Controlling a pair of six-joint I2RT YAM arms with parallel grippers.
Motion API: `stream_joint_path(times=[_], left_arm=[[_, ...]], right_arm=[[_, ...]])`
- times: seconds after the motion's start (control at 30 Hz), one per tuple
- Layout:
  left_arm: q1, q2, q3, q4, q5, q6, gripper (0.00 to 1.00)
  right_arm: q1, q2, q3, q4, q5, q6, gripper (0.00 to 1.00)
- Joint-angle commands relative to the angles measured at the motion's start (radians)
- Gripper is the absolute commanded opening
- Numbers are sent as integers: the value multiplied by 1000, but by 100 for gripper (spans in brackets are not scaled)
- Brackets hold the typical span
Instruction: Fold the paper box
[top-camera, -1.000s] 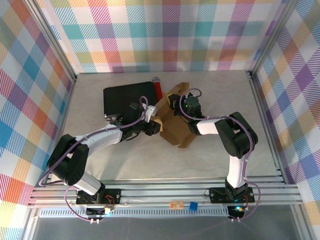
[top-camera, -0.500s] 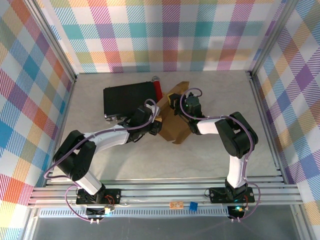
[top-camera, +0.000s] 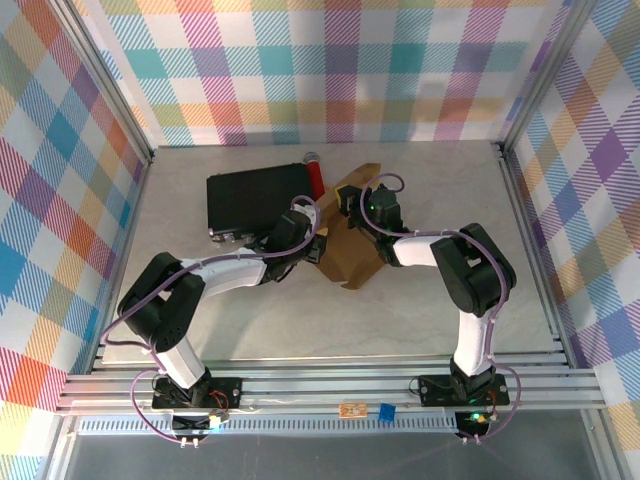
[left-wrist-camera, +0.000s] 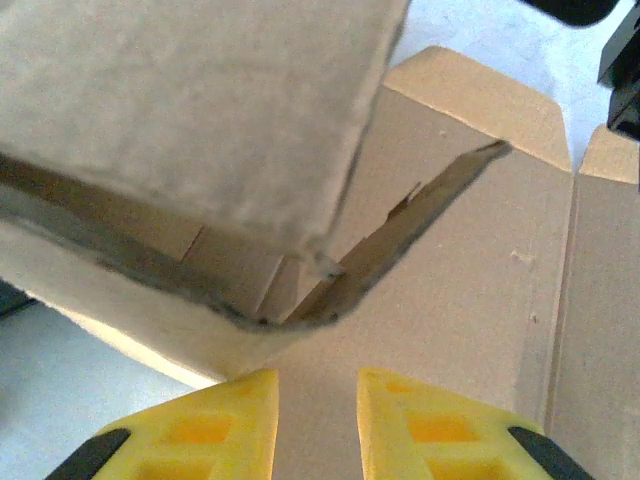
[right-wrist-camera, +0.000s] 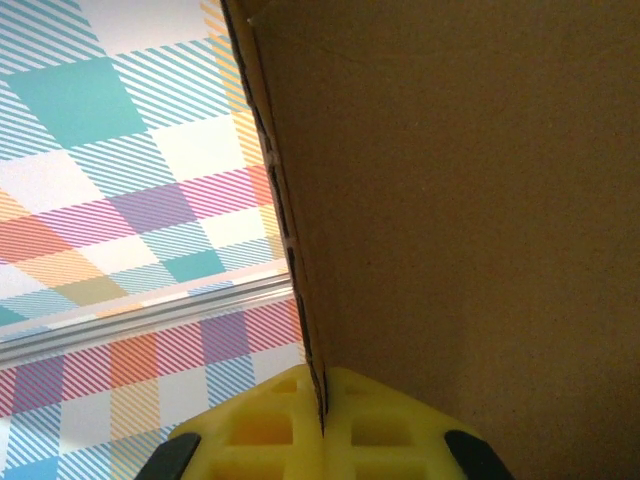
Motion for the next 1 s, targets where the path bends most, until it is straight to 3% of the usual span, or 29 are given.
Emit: stream_joint_path(times=[0.0, 0.17, 0.4, 0.57, 0.97], left_arm=[[9, 22, 17, 106, -109, -39, 28], [9, 23, 4, 139, -119, -69, 37], [14, -33, -61, 154, -120, -82, 38], [43, -57, -115, 210, -61, -113, 38], [76, -16, -102, 280, 10, -131, 38]], right_arm=[[4, -15, 14, -9, -30, 12, 0], [5, -15, -2, 11, -17, 9, 0], [1, -1, 6, 30, -15, 0, 0], [1, 25, 15, 98, -32, -60, 0], [4, 83, -26, 257, -20, -76, 0]])
